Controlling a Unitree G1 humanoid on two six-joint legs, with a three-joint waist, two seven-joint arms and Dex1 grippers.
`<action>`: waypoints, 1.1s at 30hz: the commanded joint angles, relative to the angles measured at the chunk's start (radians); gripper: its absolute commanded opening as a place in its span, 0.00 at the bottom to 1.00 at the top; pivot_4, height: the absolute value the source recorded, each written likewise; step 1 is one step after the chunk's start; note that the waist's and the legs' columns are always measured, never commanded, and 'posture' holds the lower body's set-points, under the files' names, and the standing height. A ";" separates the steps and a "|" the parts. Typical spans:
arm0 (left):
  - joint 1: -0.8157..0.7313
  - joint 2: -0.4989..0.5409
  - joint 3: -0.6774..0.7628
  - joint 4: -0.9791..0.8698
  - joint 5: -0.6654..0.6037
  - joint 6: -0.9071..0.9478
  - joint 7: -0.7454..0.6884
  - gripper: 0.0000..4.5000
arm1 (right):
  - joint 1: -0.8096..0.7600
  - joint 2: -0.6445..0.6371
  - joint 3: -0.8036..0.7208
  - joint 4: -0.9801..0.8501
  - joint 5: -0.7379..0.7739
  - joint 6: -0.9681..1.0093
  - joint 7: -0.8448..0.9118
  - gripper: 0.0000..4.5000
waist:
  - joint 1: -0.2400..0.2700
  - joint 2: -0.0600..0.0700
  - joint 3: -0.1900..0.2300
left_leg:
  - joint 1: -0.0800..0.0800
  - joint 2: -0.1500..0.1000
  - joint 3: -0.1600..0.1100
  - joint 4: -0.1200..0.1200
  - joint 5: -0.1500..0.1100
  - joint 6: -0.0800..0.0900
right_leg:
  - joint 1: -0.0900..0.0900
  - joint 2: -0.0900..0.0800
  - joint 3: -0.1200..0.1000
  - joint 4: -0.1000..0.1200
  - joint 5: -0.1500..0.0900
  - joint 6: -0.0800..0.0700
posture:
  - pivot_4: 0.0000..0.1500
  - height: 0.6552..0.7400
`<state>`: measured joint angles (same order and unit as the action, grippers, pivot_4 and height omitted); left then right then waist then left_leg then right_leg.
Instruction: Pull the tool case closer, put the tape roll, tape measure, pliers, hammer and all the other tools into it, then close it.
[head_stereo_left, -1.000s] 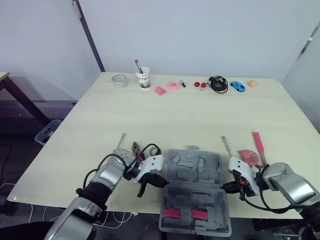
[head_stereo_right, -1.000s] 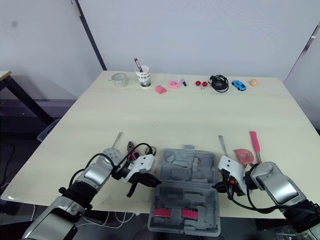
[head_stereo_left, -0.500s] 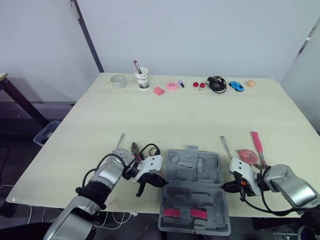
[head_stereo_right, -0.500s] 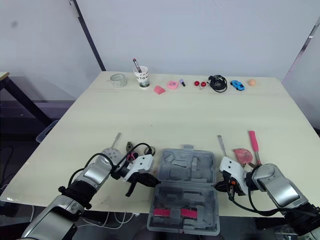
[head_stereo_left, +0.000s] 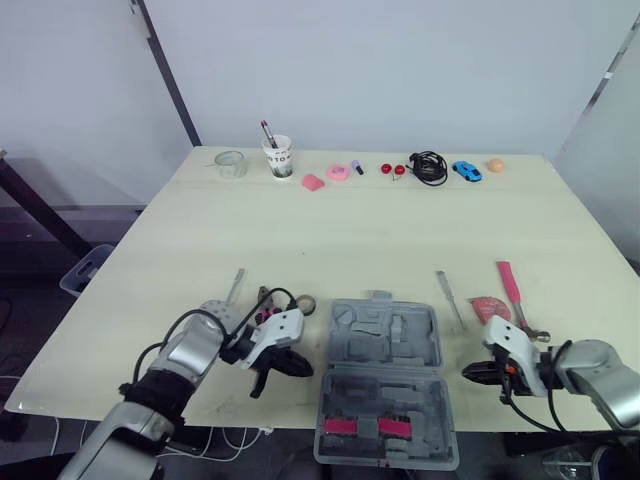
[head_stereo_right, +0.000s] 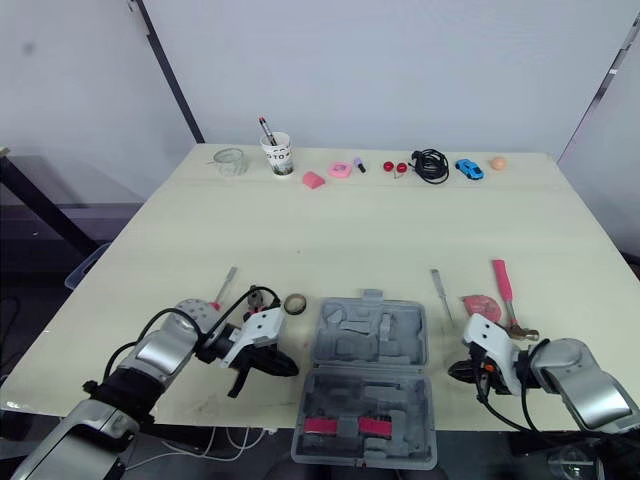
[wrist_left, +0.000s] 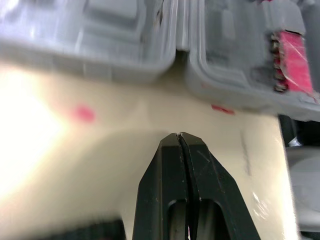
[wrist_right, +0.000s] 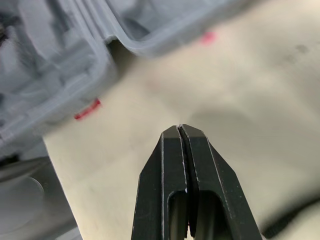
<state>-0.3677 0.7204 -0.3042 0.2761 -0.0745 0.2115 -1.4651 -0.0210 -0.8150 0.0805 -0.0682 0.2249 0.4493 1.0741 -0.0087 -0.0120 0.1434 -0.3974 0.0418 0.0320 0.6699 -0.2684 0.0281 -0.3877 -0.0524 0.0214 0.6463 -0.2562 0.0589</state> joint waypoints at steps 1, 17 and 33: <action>0.049 0.018 0.095 -0.140 -0.107 0.074 0.016 0.01 | 0.044 0.029 -0.117 -0.030 0.061 -0.089 -0.027 0.00 | 0.000 0.000 0.000 | 0.000 0.000 0.000 0.000 0.000 0.000 | 0.000 0.000 0.000 0.000 0.000 0.000 | 1.00 1.00; 0.585 -0.063 0.715 -0.406 -0.383 0.039 0.393 0.12 | 0.294 0.214 -0.510 0.025 0.189 -0.435 -0.166 0.11 | -0.003 0.000 0.001 | 0.003 0.002 -0.001 0.000 0.000 0.000 | 0.000 -0.001 0.004 -0.001 -0.001 -0.002 | 1.00 1.00; 0.806 -0.111 0.832 -0.311 -0.369 -0.145 0.458 1.00 | 0.469 0.259 -0.655 0.118 0.299 -0.519 -0.117 1.00 | -0.001 -0.002 -0.001 | 0.004 0.007 0.004 -0.001 0.000 -0.001 | 0.000 -0.004 0.006 -0.003 -0.003 -0.005 | 1.00 1.00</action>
<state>0.4362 0.5989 0.5070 -0.0273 -0.4276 0.0823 -1.0039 0.4369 -0.5571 -0.5359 0.0598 0.5014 -0.0580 0.9570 -0.0100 -0.0137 0.1428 -0.3932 0.0492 0.0366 0.6687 -0.2689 0.0274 -0.3880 -0.0567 0.0276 0.6437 -0.2587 0.0543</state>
